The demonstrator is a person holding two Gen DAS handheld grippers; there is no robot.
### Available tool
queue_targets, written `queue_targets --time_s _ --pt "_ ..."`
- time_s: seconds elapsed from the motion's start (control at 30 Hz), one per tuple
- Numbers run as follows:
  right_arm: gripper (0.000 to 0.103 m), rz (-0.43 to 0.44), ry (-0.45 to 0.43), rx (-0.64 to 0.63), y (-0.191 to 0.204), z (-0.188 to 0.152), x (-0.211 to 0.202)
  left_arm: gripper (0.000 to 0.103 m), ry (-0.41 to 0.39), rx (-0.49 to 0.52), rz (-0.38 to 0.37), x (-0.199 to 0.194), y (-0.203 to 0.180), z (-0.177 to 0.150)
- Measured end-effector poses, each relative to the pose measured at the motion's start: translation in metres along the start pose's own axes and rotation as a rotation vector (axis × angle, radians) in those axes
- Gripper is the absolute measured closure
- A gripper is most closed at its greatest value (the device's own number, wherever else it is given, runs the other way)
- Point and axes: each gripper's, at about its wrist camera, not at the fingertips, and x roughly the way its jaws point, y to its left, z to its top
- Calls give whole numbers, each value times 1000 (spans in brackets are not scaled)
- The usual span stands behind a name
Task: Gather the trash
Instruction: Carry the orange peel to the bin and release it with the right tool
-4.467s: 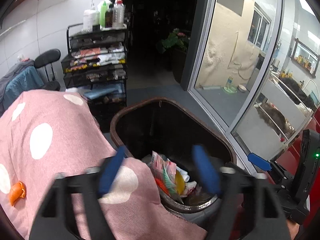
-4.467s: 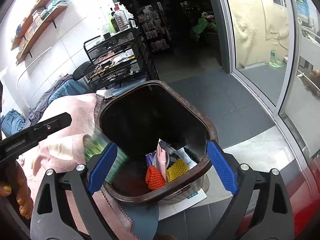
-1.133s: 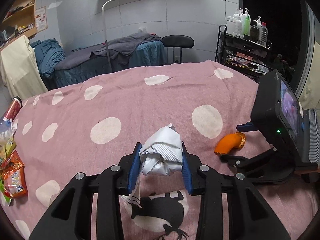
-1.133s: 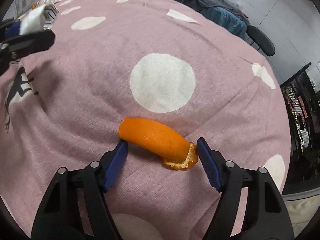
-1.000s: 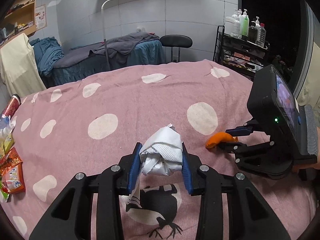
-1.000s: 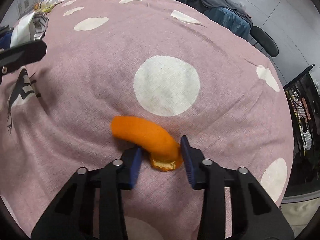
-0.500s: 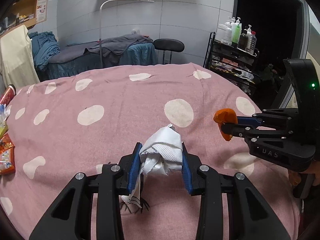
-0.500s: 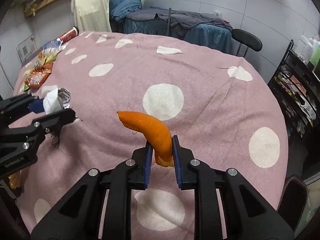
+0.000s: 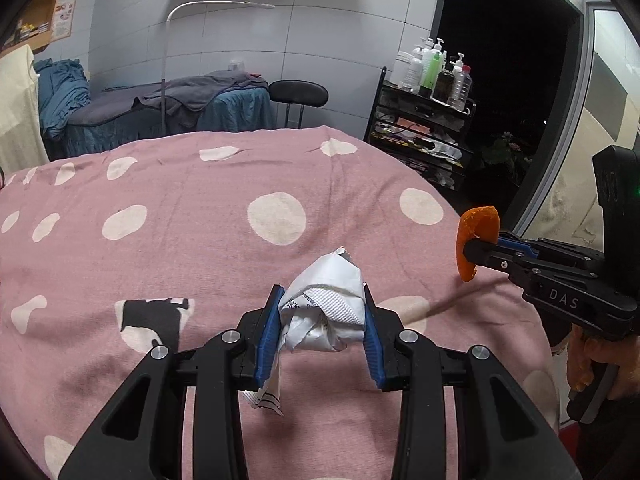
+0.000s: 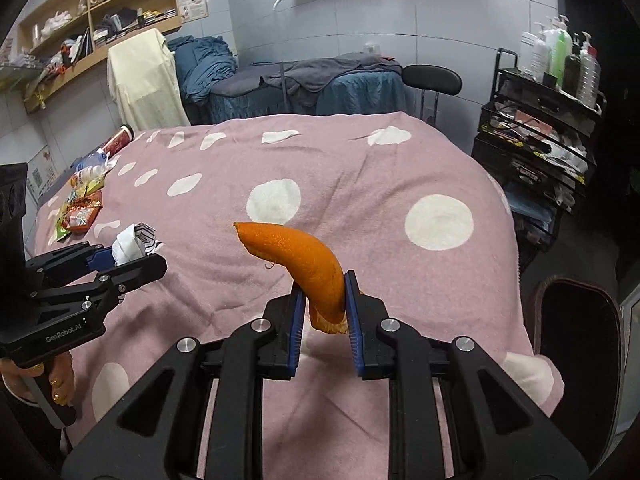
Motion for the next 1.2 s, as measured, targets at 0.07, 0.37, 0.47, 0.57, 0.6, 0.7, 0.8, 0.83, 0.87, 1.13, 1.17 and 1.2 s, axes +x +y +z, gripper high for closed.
queue_targets --time_s 0.07,0.37,0.47,0.57,0.6,0.7,0.8,0.83,0.87,1.13,1.17,1.2 --pt "83 -11 -12 28 -10 -6 -9 66 2 10 -19 1 -9 -1" --pt "83 -75 -71 163 -58 -35 -52 66 5 72 -98 3 -49 -2" --pt "83 -108 -86 203 -76 -43 -64 66 10 91 -125 4 -60 -2" --pt "82 -133 -95 249 -92 -52 -74 66 12 110 -143 6 -71 -2" --pt "82 -137 -97 264 -98 -55 -76 66 13 113 -150 7 -74 -3" --pt "83 -156 -98 325 -119 -63 -82 66 14 136 -166 8 -84 -3" --pt "82 -186 -94 382 -140 -73 -85 66 16 150 -184 9 -92 -4" --pt "82 -200 -90 403 -148 -76 -85 66 18 157 -189 9 -95 -4" --pt "82 -216 -86 421 -154 -79 -84 66 18 166 -192 9 -98 -4" --pt "82 -295 -6 554 -208 -99 -66 66 17 211 -215 12 -116 -3" --pt "82 -309 7 565 -214 -100 -62 66 18 214 -217 13 -117 -2" --pt "82 -321 25 578 -222 -103 -58 66 20 216 -221 14 -118 -1"
